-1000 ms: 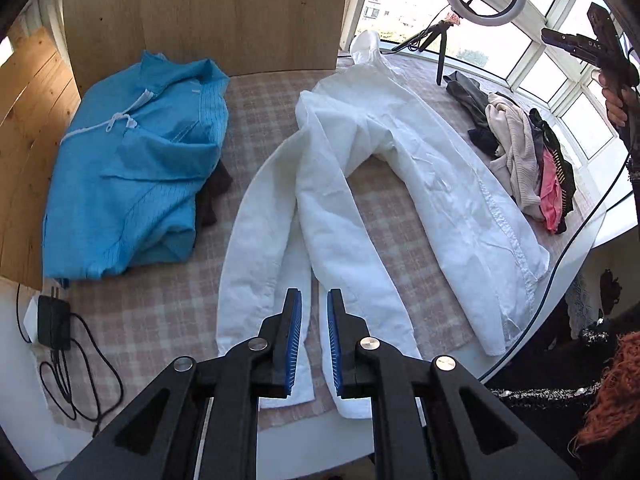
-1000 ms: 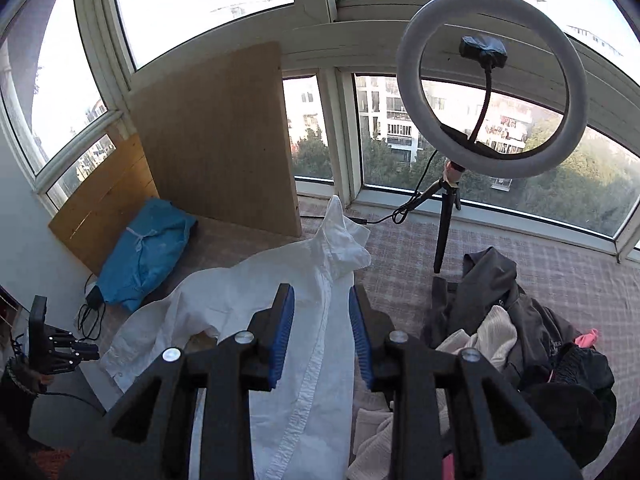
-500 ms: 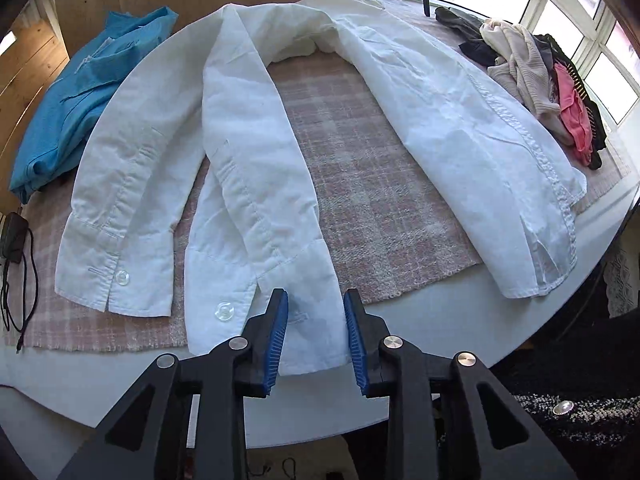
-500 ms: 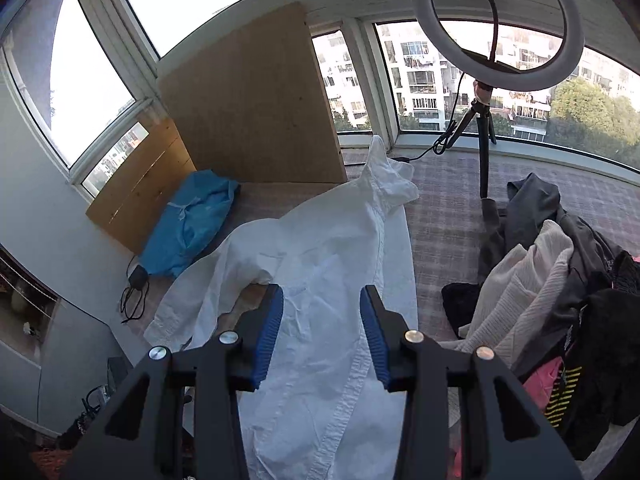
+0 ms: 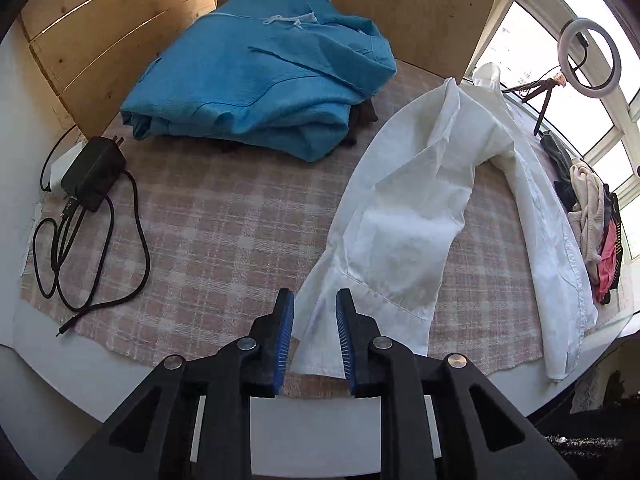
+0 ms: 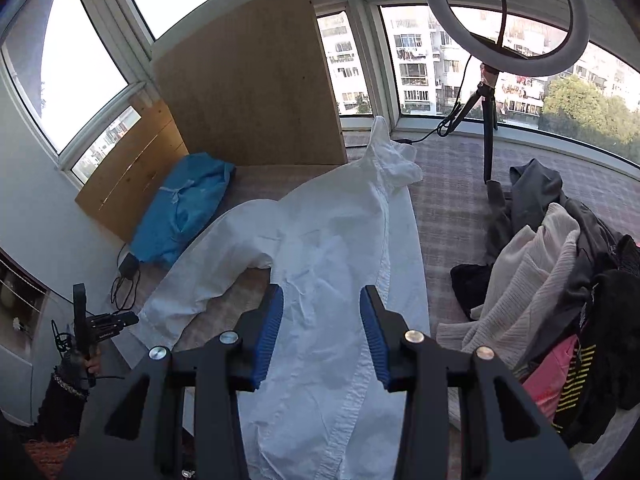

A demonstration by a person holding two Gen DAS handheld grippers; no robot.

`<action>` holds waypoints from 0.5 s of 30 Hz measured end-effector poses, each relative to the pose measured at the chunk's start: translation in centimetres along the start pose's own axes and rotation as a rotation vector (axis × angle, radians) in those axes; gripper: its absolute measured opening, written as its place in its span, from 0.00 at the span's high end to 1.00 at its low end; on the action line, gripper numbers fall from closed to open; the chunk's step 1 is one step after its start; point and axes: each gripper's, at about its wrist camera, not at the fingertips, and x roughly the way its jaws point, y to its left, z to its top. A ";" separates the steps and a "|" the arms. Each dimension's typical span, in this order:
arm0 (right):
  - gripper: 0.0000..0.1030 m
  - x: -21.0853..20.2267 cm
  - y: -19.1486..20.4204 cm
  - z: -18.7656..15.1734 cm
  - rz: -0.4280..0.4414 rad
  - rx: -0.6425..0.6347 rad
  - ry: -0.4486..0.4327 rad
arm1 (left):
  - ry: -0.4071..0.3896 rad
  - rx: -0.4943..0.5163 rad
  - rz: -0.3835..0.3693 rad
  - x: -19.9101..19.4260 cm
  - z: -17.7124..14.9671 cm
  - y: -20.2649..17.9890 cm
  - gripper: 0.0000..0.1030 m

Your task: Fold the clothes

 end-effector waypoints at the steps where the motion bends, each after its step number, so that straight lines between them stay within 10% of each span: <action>1: 0.62 0.4 0.3 -0.1 -0.003 0.001 0.009 | 0.012 0.001 -0.019 0.5 0.2 0.3 0.52; 7: 0.62 1.9 1.0 -1.2 -0.033 0.051 0.035 | 0.151 0.082 -0.069 5.4 1.5 -0.1 0.48; 10: 0.62 2.2 1.0 -1.9 -0.058 0.082 0.037 | 0.141 0.089 -0.145 5.2 2.1 -0.7 0.97; 15: 0.62 2.0 0.5 -2.7 -0.106 0.124 0.019 | 0.024 0.127 -0.069 -0.3 4.4 0.3 0.94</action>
